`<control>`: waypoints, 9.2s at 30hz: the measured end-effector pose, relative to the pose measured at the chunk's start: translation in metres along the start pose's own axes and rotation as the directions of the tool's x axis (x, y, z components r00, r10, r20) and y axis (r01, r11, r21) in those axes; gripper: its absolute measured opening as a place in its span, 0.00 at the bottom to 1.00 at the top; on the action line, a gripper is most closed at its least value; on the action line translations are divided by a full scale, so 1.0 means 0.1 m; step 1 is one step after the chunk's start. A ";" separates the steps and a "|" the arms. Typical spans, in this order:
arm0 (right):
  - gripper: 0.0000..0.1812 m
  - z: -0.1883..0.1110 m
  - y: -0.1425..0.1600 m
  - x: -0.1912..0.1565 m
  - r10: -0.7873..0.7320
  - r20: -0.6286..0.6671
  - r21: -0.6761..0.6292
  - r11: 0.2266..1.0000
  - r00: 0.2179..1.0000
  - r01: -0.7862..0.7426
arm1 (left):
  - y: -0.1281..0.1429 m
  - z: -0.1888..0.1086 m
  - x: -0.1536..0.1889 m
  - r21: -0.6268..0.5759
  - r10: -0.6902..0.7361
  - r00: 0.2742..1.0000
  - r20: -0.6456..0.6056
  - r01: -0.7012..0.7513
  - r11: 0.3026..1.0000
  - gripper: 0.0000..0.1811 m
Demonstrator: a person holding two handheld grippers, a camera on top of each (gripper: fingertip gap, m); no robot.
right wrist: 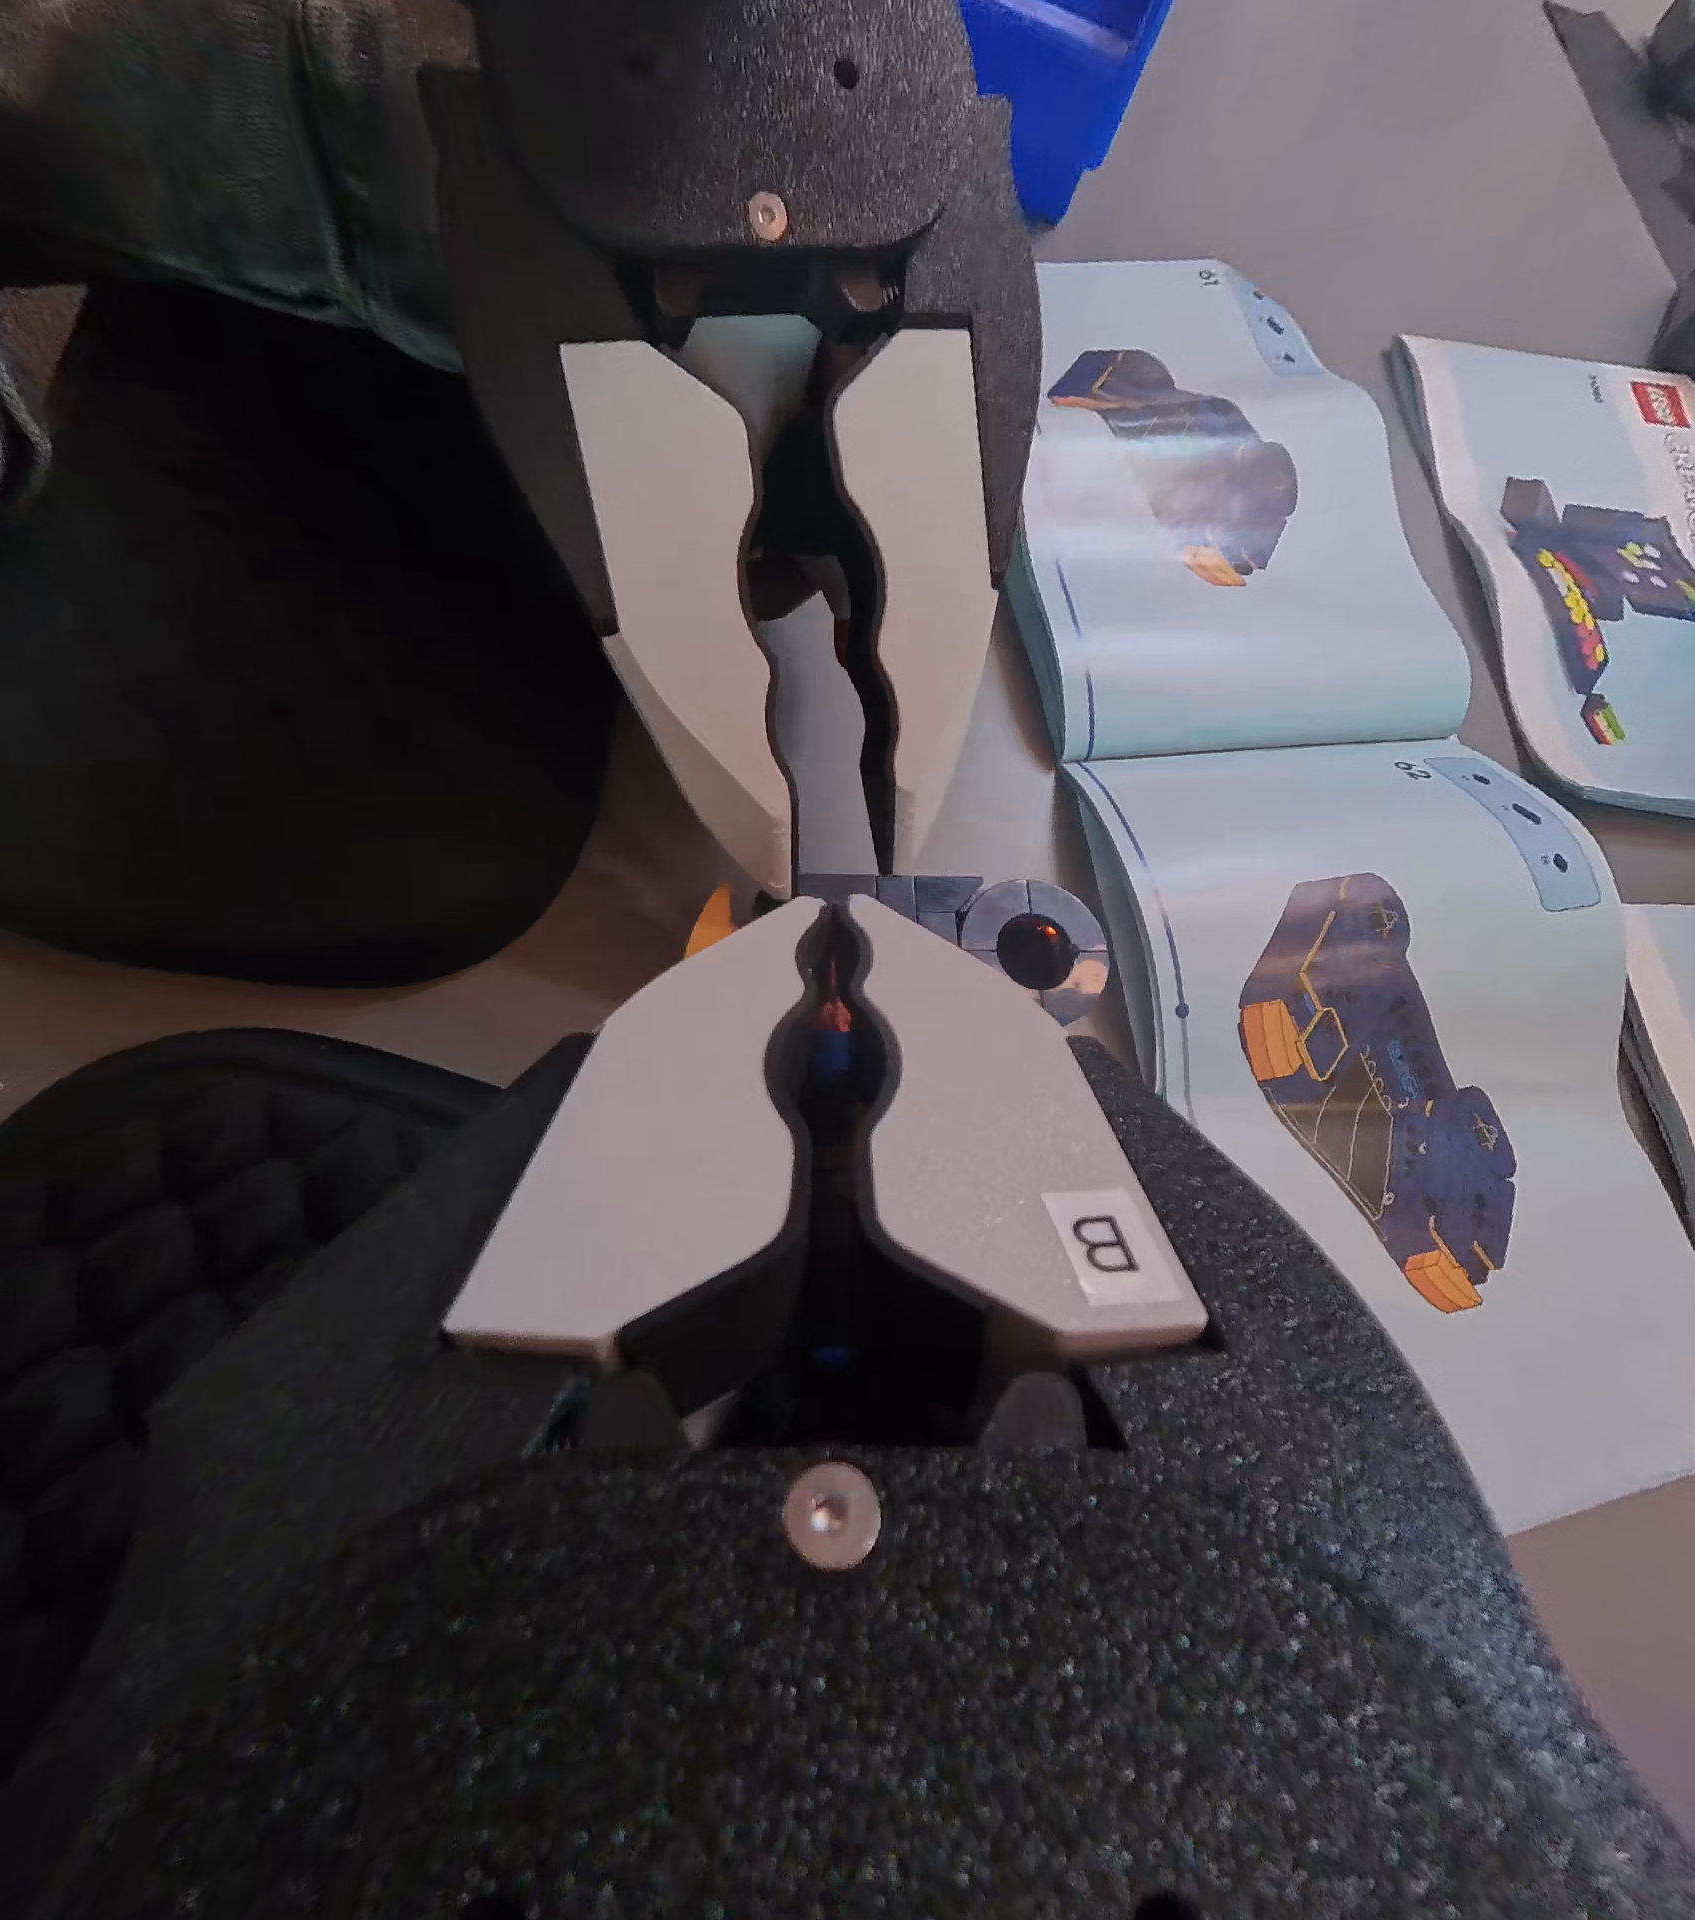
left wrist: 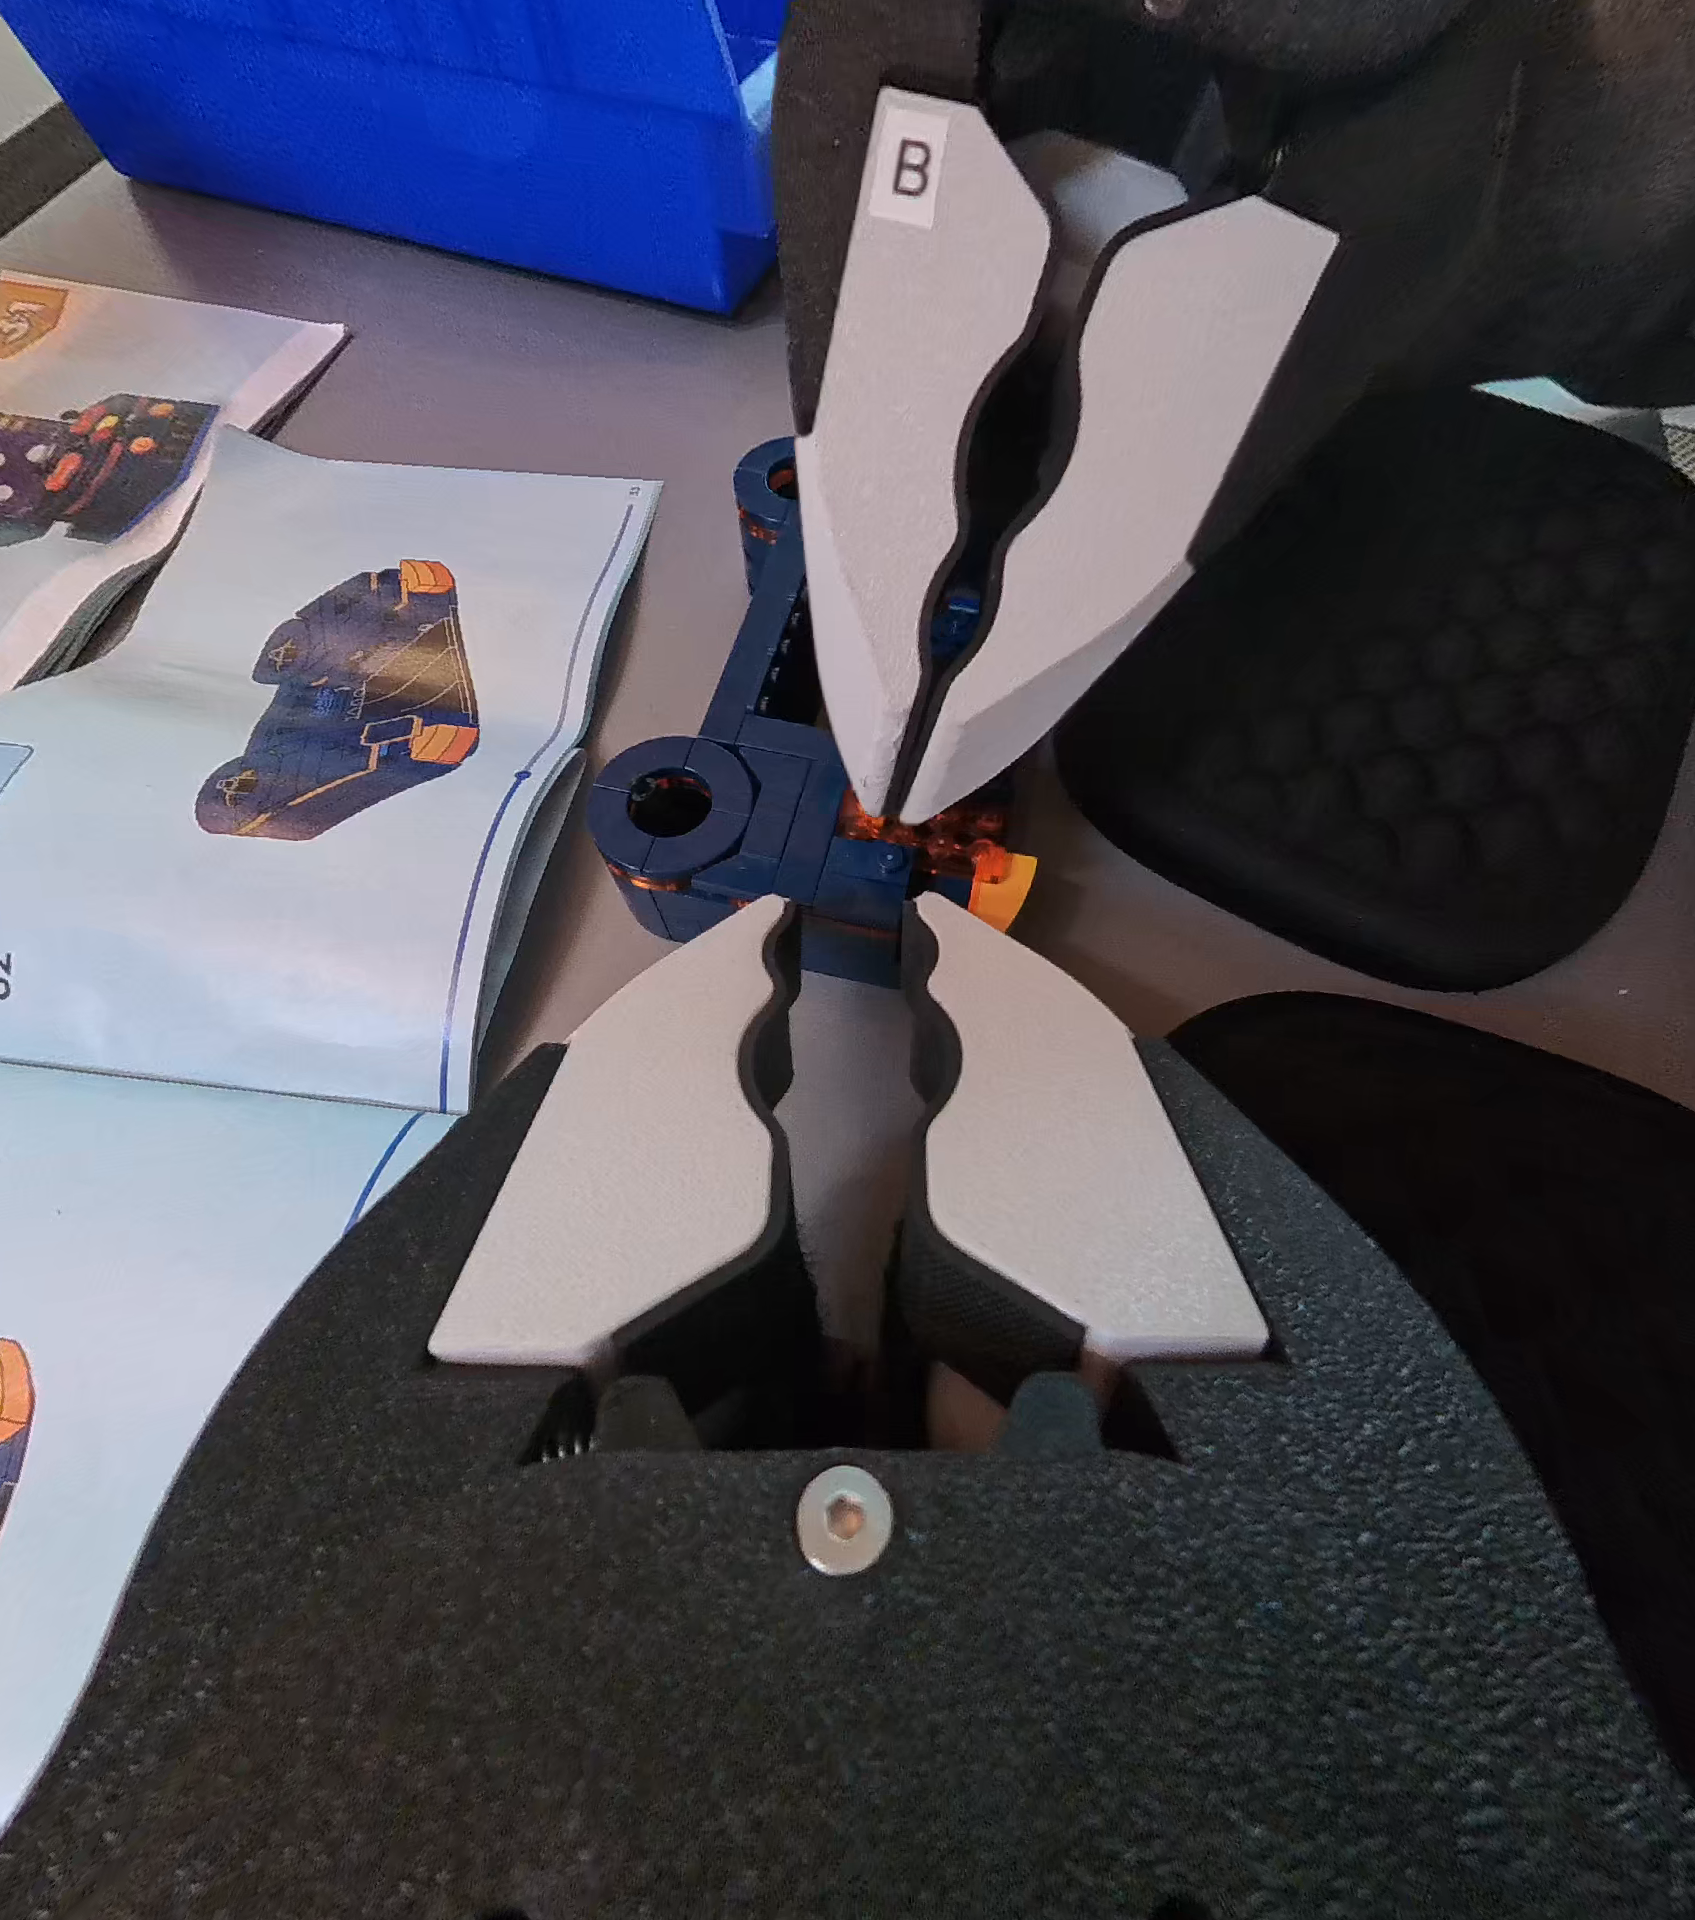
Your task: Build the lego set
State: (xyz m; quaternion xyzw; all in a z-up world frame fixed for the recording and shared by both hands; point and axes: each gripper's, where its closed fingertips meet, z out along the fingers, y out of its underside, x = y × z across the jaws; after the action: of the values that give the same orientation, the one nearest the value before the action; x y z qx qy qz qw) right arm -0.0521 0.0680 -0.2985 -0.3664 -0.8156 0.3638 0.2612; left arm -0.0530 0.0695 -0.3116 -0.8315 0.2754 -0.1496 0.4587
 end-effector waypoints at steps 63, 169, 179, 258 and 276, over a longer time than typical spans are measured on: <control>0.00 -1.26 0.07 0.77 0.427 -0.559 0.621 0.783 0.711 0.019 | -0.04 -0.08 0.01 0.071 0.047 0.999 -0.014 -0.046 0.996 0.11; 0.10 -2.09 1.97 1.80 0.060 0.224 -0.634 0.767 0.973 0.099 | -0.25 -0.40 -0.46 0.224 0.194 0.883 0.428 -0.312 0.923 0.02; 0.03 -1.84 2.21 1.72 -0.017 0.174 -0.721 0.679 0.985 0.139 | -0.25 -0.39 -0.46 0.215 0.198 0.880 0.432 -0.314 0.925 0.02; 0.08 -1.93 1.97 1.15 0.242 -0.035 -0.757 0.627 0.970 -0.184 | -0.31 -0.45 -0.42 0.249 0.225 0.855 0.468 -0.371 0.895 0.03; 0.02 -1.88 2.09 1.13 0.245 -0.110 -0.769 0.593 0.963 -0.238 | -0.34 -0.49 -0.37 0.287 0.230 0.860 0.456 -0.387 0.876 0.03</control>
State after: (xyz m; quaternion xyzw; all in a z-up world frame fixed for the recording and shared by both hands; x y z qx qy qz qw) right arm 0.0957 0.3304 -0.3321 -0.5484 -0.8358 0.0103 0.0232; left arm -0.0962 0.0730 -0.2562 -0.6864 0.2724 0.0551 0.6720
